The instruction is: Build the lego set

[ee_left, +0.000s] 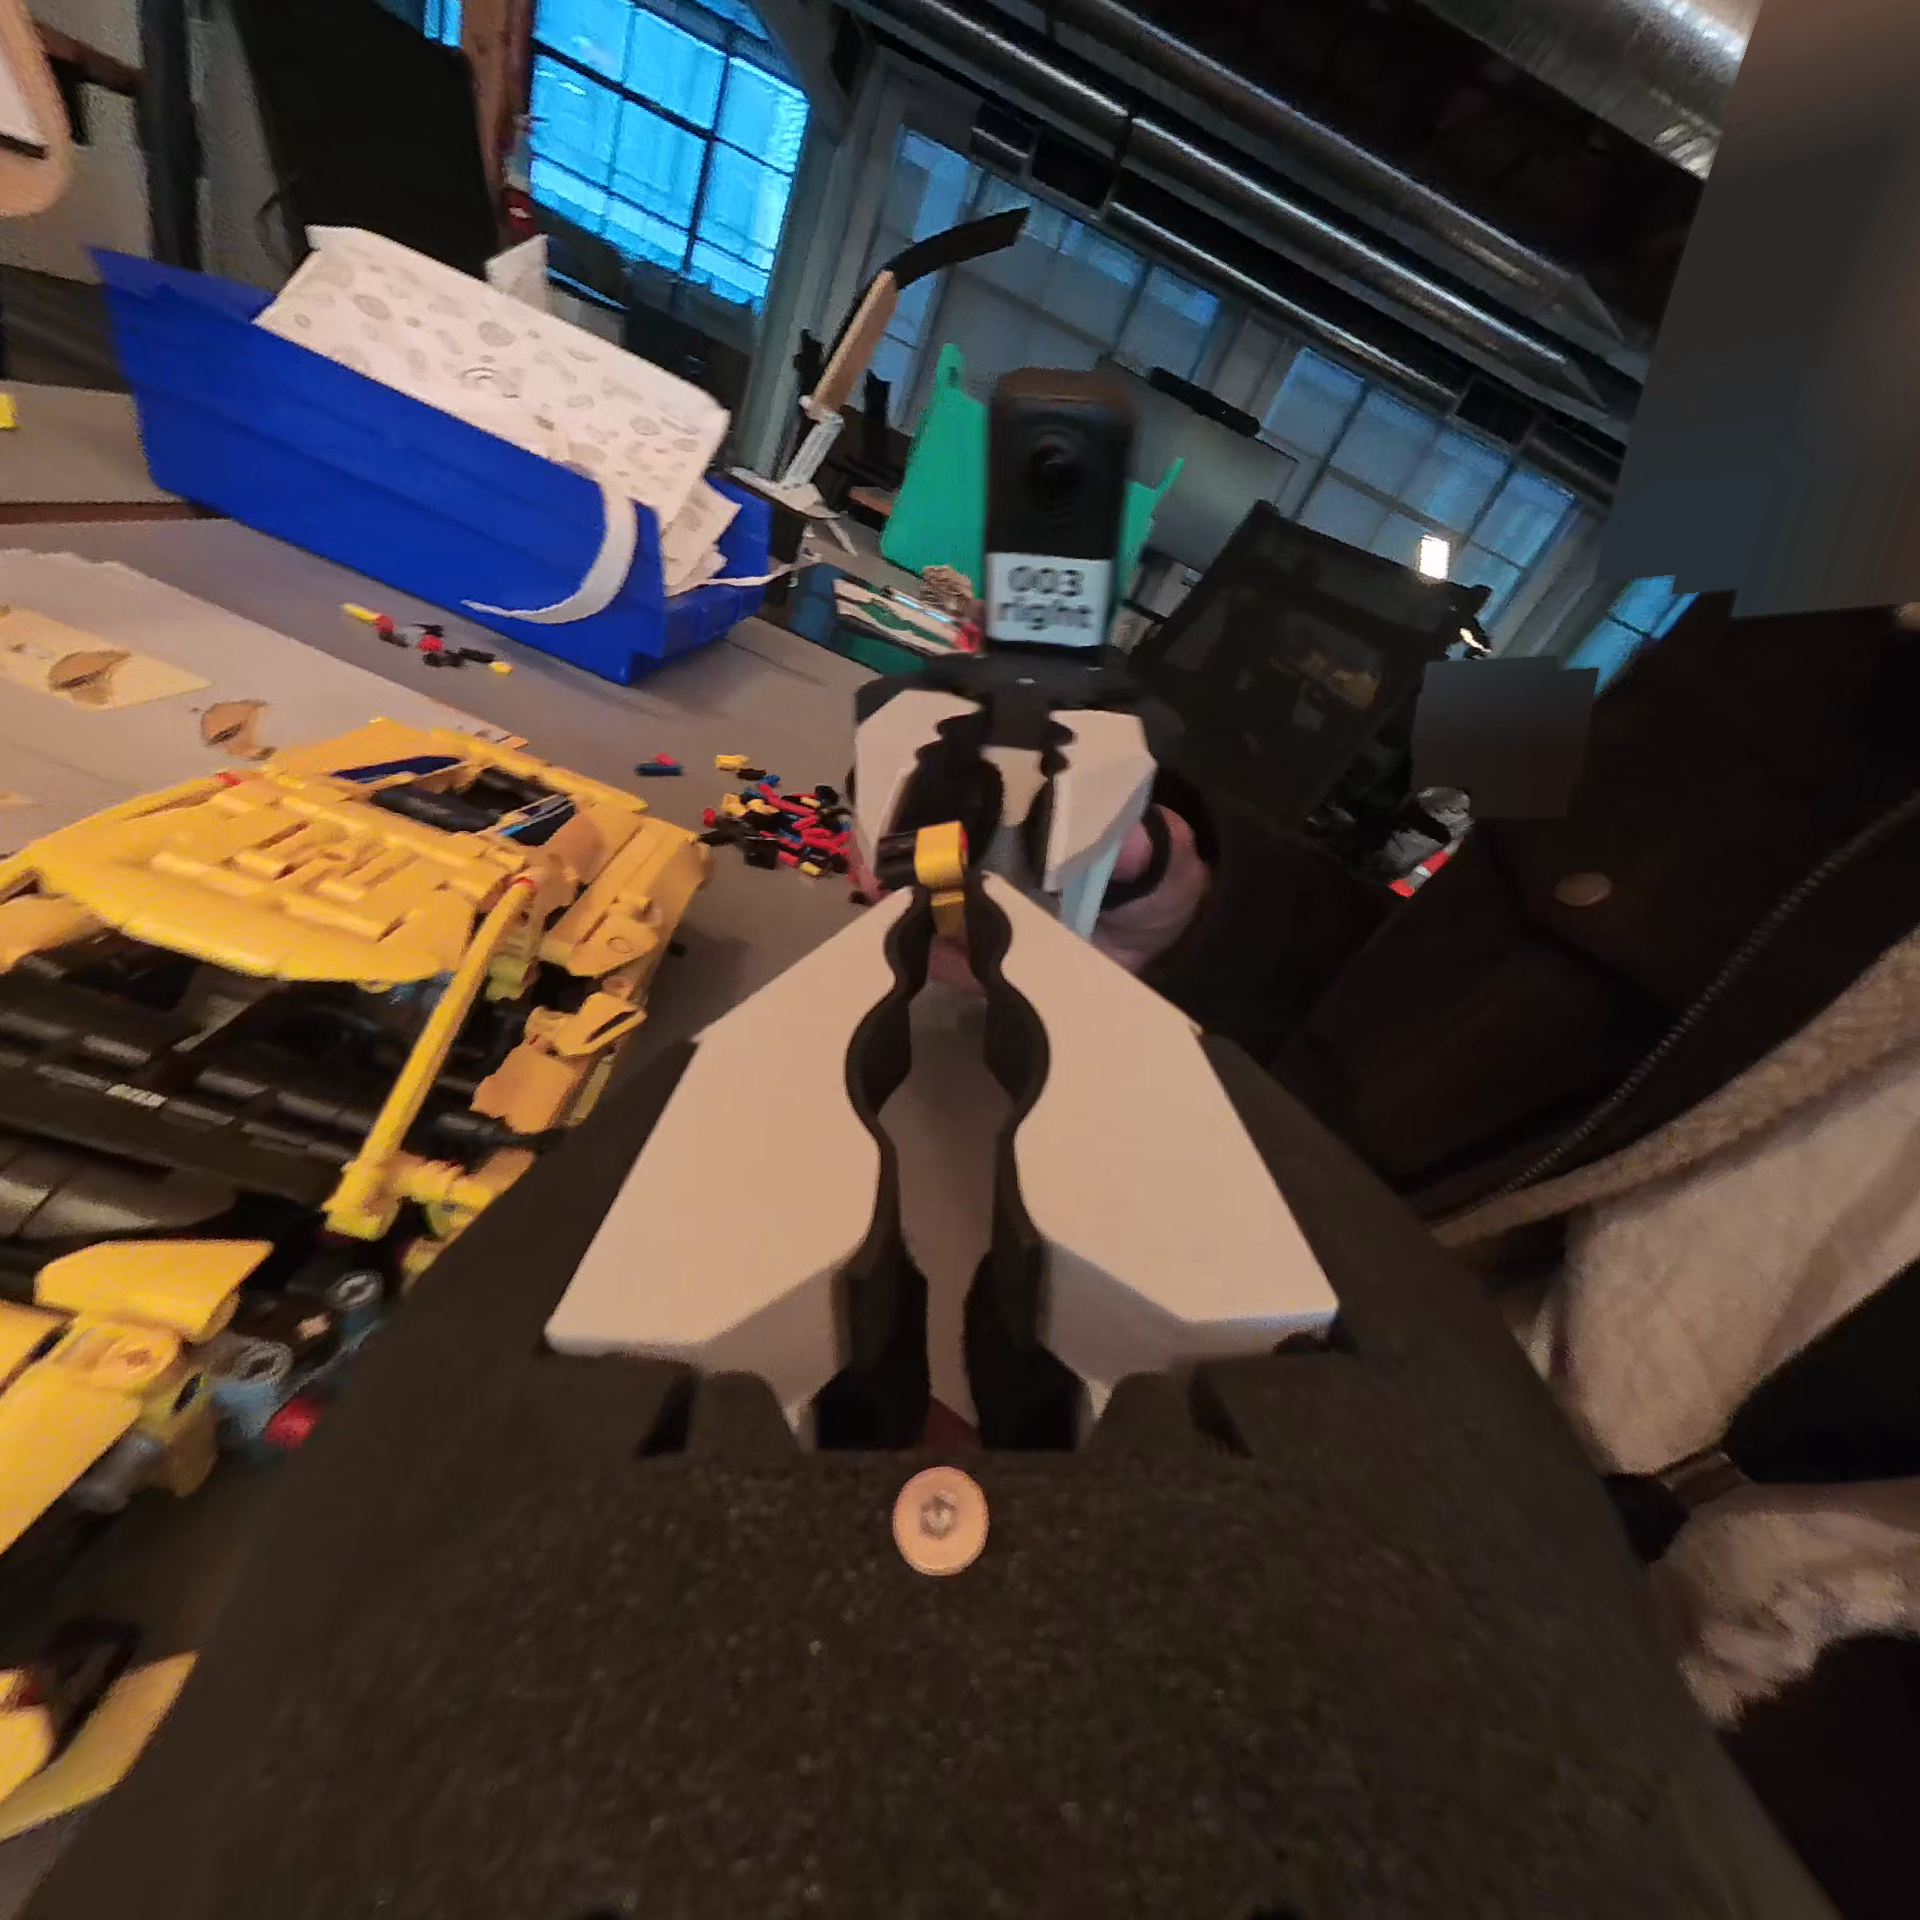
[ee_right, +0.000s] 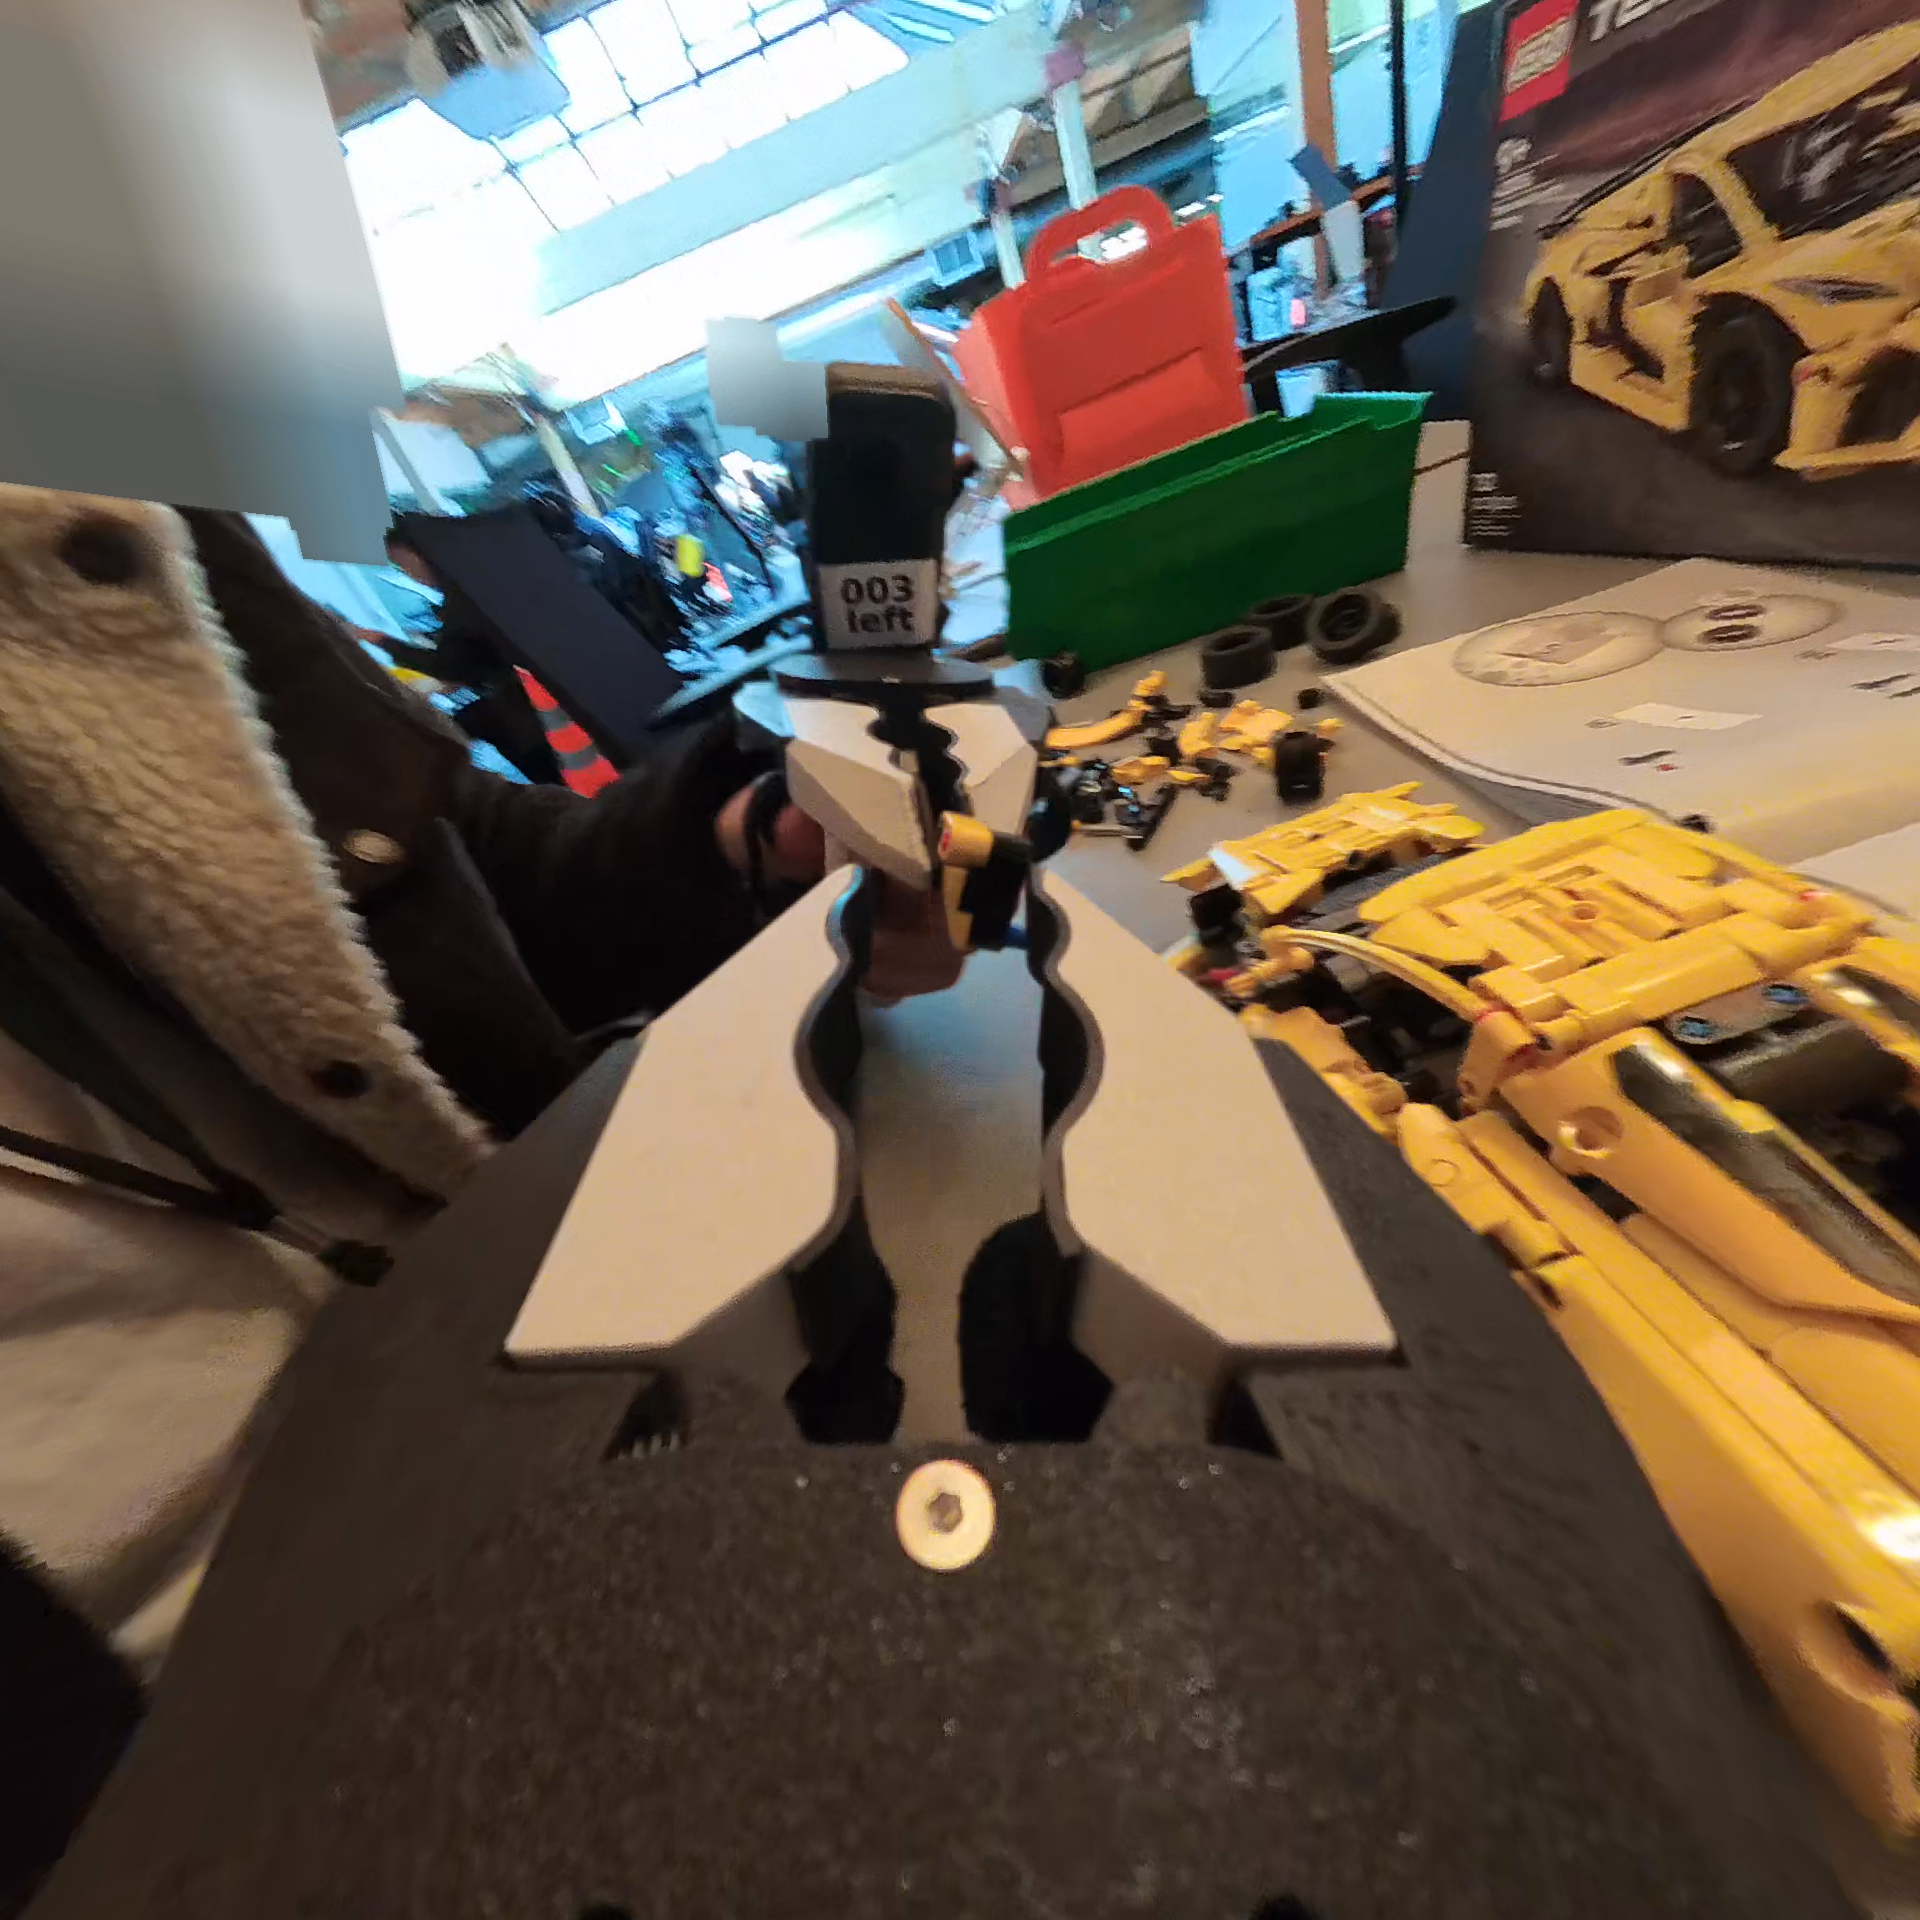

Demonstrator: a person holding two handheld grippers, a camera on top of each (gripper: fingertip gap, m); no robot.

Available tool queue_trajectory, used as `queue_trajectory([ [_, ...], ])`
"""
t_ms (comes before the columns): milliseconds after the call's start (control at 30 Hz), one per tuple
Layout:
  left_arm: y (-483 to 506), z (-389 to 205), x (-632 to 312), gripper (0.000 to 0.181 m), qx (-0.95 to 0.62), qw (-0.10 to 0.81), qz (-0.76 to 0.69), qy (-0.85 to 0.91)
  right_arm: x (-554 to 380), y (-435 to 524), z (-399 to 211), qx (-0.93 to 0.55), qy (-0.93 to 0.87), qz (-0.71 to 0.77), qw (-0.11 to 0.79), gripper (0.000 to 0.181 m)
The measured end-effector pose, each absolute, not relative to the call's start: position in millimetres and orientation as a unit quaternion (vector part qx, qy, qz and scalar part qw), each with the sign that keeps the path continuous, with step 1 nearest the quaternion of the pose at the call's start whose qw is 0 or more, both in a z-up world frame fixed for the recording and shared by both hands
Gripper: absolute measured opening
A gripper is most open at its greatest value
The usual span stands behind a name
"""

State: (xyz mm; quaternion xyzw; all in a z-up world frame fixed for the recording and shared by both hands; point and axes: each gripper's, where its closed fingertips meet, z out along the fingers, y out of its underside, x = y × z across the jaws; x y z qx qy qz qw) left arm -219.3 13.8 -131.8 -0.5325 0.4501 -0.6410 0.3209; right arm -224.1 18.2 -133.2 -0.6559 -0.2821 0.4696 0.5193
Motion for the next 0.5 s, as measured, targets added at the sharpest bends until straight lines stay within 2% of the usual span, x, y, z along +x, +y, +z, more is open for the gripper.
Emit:
queue_trajectory([
  [233, 41, -141, -221, 0.006, -0.592, 0.29, -0.651, 0.377, -214, 42, -154, -0.712, -0.335, 0.195, 0.585, 0.029],
  [400, 47, -142, -220, 0.006, -0.609, 0.272, -0.661, 0.344, -224, 48, -155, -0.729, -0.322, 0.139, 0.589, 0.037],
  [500, 48, -142, -220, 0.006, -0.611, 0.266, -0.666, 0.335, -230, 52, -155, -0.737, -0.303, 0.131, 0.59, 0.031],
])
